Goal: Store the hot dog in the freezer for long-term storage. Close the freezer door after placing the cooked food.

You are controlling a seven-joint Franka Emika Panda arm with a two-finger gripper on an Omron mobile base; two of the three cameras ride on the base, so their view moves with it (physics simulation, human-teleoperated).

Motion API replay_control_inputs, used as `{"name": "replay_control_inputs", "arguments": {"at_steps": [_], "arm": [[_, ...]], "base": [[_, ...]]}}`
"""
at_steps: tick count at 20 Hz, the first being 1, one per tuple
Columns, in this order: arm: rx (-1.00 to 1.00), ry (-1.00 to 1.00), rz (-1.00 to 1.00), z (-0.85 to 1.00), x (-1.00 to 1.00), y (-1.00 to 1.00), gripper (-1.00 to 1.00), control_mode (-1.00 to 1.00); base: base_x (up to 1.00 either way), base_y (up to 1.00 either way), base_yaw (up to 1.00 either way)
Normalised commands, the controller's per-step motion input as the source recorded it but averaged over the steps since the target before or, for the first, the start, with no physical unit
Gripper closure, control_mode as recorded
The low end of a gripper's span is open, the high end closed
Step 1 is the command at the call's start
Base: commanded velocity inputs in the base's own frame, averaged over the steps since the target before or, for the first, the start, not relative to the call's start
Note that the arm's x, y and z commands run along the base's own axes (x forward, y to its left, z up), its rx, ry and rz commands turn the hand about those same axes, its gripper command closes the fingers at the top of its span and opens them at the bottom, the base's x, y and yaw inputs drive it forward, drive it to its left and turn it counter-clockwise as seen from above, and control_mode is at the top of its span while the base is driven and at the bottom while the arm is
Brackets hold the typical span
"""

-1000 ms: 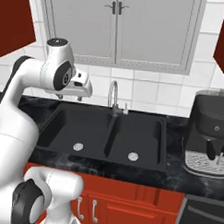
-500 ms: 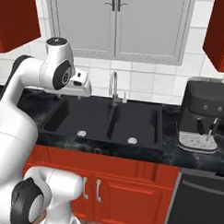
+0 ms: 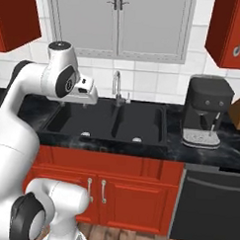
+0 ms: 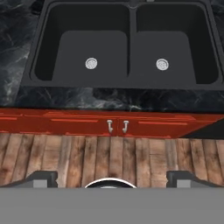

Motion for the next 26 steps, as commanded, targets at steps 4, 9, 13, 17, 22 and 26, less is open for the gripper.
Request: {"name": "replay_control_inputs", "arguments": {"at_steps": [4,9,13,17,22,26], "arm": [[0.00,0.00,0.00,0.00,0.00,0.00,-1.00,1.00],[0.00,0.00,0.00,0.00,0.00,0.00,-1.00,1.00],[0.00,0.00,0.00,0.00,0.00,0.00,-1.00,1.00],[0.00,0.00,0.00,0.00,0.00,0.00,-1.00,1.00],[0.00,0.00,0.00,0.00,0.00,0.00,-1.00,1.00],[0.00,0.00,0.00,0.00,0.00,0.00,-1.00,1.00]], "base": [[-0.13,-0.77,-0.01],[-0.04,-0.91,-0.01],[-0.08,-0.74,-0.06],[-0.26,-0.46,-0.21],[-0.20,-0.33,-0.30],[-0.20,-0.31,-0.33]]}}
